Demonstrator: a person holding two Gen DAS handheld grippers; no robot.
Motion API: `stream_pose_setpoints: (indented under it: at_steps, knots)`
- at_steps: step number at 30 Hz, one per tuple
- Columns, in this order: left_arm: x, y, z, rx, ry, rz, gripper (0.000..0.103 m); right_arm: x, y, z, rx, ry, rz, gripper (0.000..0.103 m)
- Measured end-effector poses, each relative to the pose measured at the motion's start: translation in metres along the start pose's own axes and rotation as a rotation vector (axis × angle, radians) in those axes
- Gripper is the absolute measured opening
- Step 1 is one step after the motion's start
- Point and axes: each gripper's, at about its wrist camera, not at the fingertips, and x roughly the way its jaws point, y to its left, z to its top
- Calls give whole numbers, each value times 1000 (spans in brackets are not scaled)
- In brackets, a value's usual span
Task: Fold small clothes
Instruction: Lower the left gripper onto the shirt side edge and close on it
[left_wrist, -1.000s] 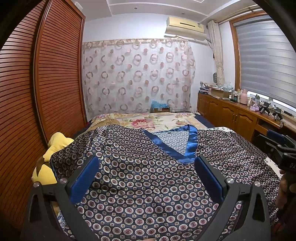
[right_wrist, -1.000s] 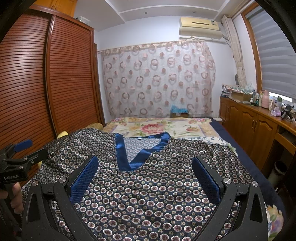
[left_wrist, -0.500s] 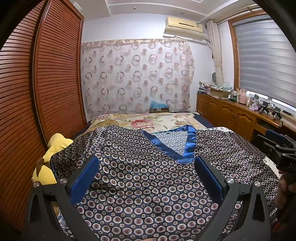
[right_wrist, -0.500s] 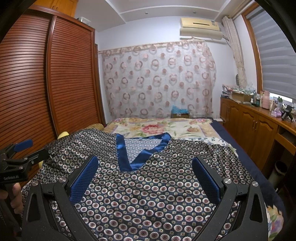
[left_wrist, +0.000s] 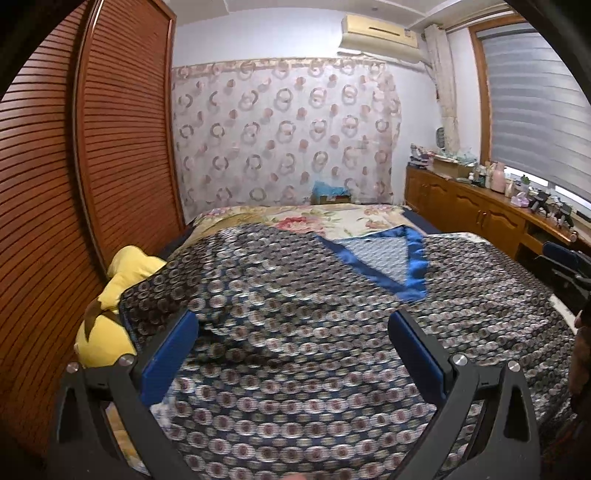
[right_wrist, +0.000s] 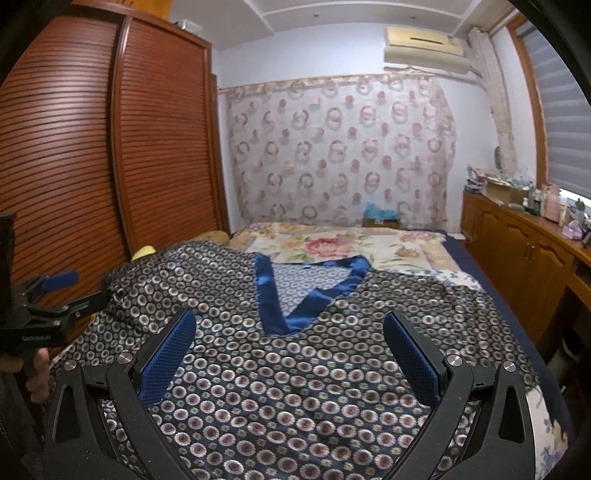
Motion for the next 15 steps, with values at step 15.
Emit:
stream_pose_setpoints:
  at_steps: [15]
  knots:
    - [27, 82, -11, -48, 92, 27, 103, 43, 30, 8, -82, 77, 90, 103]
